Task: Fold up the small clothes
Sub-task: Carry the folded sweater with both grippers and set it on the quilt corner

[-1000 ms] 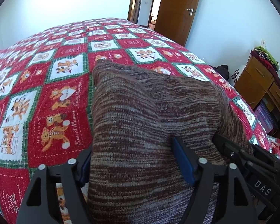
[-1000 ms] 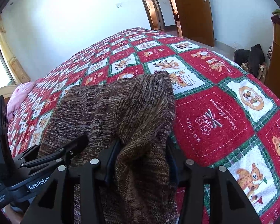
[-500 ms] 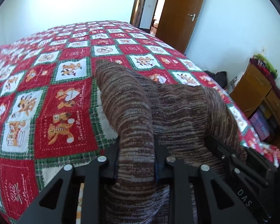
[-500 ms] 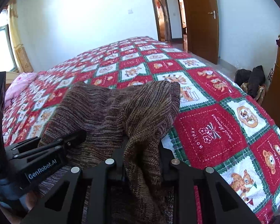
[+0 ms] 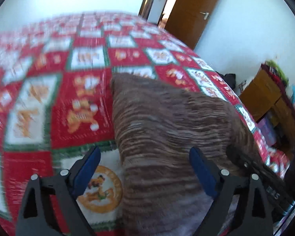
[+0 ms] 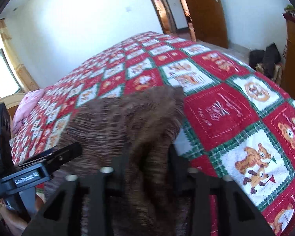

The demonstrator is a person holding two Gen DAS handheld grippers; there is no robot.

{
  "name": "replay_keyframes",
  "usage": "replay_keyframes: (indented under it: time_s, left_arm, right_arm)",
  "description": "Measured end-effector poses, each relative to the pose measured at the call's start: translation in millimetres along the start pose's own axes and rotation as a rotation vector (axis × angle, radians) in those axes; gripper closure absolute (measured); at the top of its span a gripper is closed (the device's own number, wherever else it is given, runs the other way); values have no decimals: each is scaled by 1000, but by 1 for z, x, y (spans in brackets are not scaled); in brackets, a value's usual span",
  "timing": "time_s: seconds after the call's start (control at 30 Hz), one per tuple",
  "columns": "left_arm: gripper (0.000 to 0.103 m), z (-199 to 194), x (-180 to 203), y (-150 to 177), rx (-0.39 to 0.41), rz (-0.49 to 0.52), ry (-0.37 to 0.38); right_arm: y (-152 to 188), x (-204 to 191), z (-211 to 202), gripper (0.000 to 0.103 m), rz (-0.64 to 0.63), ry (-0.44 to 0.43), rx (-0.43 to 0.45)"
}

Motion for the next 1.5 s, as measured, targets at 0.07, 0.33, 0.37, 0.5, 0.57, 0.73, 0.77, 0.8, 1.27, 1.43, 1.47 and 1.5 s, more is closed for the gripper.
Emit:
replay_keyframes:
  time_s: [0.07,0.33,0.37,0.5,0.57,0.73,0.77,0.8,1.27,1.43,1.47,1.5]
  left_arm:
    - [6,9,-11,-2,8,-72,53]
    - [64,11,20,-10,53,77,-3]
    - [68,8,24,-11,62,94,-19]
    - [79,-11,34,-14,82,140,-79]
    - [80,-25,40,-14,104,168,-97]
    - [81,-61,55,-10,165,222,-127]
    - [81,-68,57,-10,176,223,-123]
    - [81,-75,58,-9,185,223,-117]
    - [81,-158,114,17,266,292,42]
    - [81,-177,151,36,266,340,169]
    - [81,-178,162,39,263,365,181]
    - [81,-178,171,40,260,383,192]
  right_arm:
    - [-5,8,4,31,50,-20,-22]
    - [-16,0,30,60,55,-88,-25]
    - [-14,-6,31,67,17,-94,-40]
    - [3,-41,12,73,-212,14,80]
    - [11,-55,1,73,-279,30,132]
    - [26,-72,-40,73,-294,8,194]
    - [27,-73,-50,73,-274,-5,200]
    - [27,-73,-64,73,-254,-19,210]
    - [66,-61,-214,73,-167,-39,303]
    - [83,-36,-274,73,-126,-29,333]
    - [88,-27,-287,73,-119,-18,337]
    - [90,-20,-294,73,-117,-6,341]
Point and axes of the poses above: each gripper's, at about its wrist camera, not at the fingertips, and z roughly the way its jaws point, x to its right, y to its underside, the point moved 2 cm from there along z, roughly the way its jaws point, and after that the axes turned 15 degrees about z, right-handed, at the moved point
